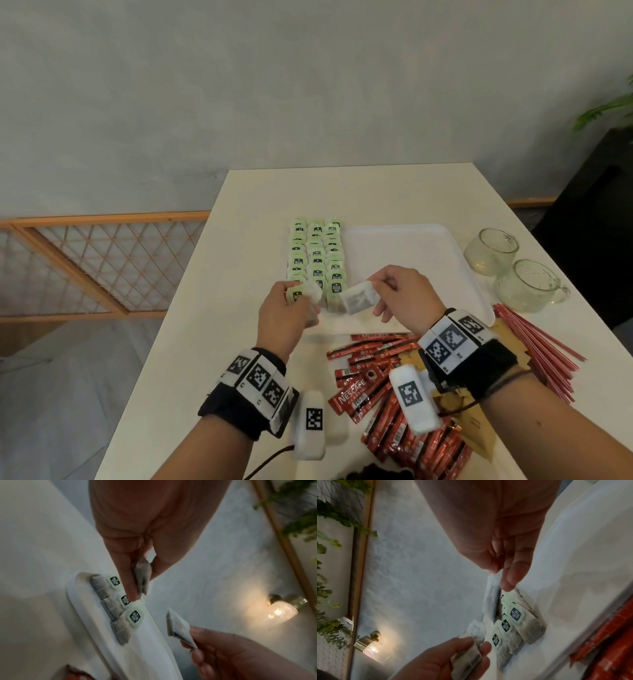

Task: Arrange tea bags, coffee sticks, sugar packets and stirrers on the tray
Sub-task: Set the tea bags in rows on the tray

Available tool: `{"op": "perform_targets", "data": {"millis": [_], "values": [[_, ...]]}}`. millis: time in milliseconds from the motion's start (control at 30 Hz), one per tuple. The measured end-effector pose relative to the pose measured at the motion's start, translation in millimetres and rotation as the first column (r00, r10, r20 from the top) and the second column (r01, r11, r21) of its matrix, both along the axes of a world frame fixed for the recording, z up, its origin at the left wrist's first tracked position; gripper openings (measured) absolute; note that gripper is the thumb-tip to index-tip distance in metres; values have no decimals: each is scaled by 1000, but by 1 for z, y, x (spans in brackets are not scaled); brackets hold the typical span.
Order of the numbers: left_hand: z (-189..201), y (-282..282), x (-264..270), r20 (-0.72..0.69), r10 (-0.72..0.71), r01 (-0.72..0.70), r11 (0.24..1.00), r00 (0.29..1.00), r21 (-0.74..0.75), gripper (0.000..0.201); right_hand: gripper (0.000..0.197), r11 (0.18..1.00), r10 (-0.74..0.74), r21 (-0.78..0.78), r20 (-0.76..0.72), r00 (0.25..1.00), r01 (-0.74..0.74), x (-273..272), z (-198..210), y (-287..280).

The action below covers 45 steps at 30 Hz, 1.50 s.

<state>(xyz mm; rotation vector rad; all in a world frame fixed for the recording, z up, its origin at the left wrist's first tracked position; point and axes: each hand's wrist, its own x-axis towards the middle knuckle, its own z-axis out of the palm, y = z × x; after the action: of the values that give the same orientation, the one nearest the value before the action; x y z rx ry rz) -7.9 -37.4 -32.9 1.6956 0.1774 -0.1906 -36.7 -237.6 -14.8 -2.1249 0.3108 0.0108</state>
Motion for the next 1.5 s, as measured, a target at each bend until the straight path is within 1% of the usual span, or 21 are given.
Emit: {"op": "perform_targets", "data": {"millis": [67, 100, 200, 267, 333, 400, 467, 567, 667, 733, 833, 867, 933, 1000, 1033, 1100, 1167, 1233, 1333, 1500], "values": [[0, -2, 2, 164, -30, -2, 981, 986, 196, 17, 15, 1000, -5, 11, -27, 1000, 6, 2, -1, 1], [1, -4, 3, 221, -49, -8, 968, 974, 251, 15, 14, 1000, -7, 26, -36, 999, 8, 3, -1, 2], [2, -13, 0, 339, -96, -5, 959, 936, 284, 11, 11, 995, 5, 99, -36, 999, -2, 3, -3, 9], [2, -20, -4, 387, -194, 62, 943, 901, 328, 7, 12, 987, 17, 161, -24, 1000, -13, 4, -2, 13], [1, -25, -9, 388, -313, 165, 915, 867, 369, 6, 11, 971, 11, 238, -19, 1000, -6, 6, 1, 17], [-2, -26, -11, 380, -379, 241, 901, 844, 361, 8, 10, 955, -6, 295, -29, 1000, 14, 9, 3, 18], [-6, -27, -12, 385, -381, 261, 908, 841, 328, 10, 11, 939, -13, 343, -53, 999, 30, 10, 3, 17], [-8, -26, -10, 385, -364, 260, 919, 848, 295, 15, 17, 915, 7, 404, -86, 996, 29, 12, 1, 15], [-8, -25, -7, 377, -364, 263, 919, 852, 294, 18, 21, 906, 79, 420, -77, 994, -40, 14, 0, 16], [-10, -23, -4, 387, -346, 237, 924, 855, 302, 17, 24, 901, 145, 421, -68, 987, -103, 15, 1, 18], [-14, -20, 1, 399, -282, 149, 931, 873, 333, 12, 25, 918, 188, 368, -79, 979, -146, 17, 0, 20], [-15, -18, 2, 396, -269, 129, 929, 878, 346, 10, 24, 940, 176, 310, -81, 981, -144, 19, -1, 21], [-17, -15, 5, 383, -262, 125, 929, 886, 348, 9, 19, 979, 150, 146, -64, 987, -139, 21, -3, 21], [-18, -9, 8, 351, -267, 146, 931, 897, 336, 11, 13, 989, 147, 5, -45, 988, -147, 23, -7, 23], [-20, -4, 11, 329, -256, 146, 935, 909, 324, 12, 11, 987, 153, -41, -48, 987, -155, 24, -10, 25], [-28, 8, 17, 269, -186, 109, 955, 945, 277, 10, 11, 979, 170, -97, -87, 982, -178, 25, -18, 29], [-34, 23, 25, 195, -103, 65, 979, 975, 192, 15, 16, 967, 186, -147, -143, 972, -207, 27, -27, 34], [-37, 36, 30, 131, -31, 18, 994, 991, 104, 17, 21, 954, 174, -216, -167, 970, -209, 31, -32, 37], [-34, 47, 34, 60, 43, -41, 999, 997, -35, 11, 21, 953, 148, -241, -155, 977, -183, 40, -35, 38], [-33, 50, 37, 8, 32, -31, 995, 999, -92, 13, 17, 973, 142, -167, -109, 984, -159, 51, -40, 47]]}}
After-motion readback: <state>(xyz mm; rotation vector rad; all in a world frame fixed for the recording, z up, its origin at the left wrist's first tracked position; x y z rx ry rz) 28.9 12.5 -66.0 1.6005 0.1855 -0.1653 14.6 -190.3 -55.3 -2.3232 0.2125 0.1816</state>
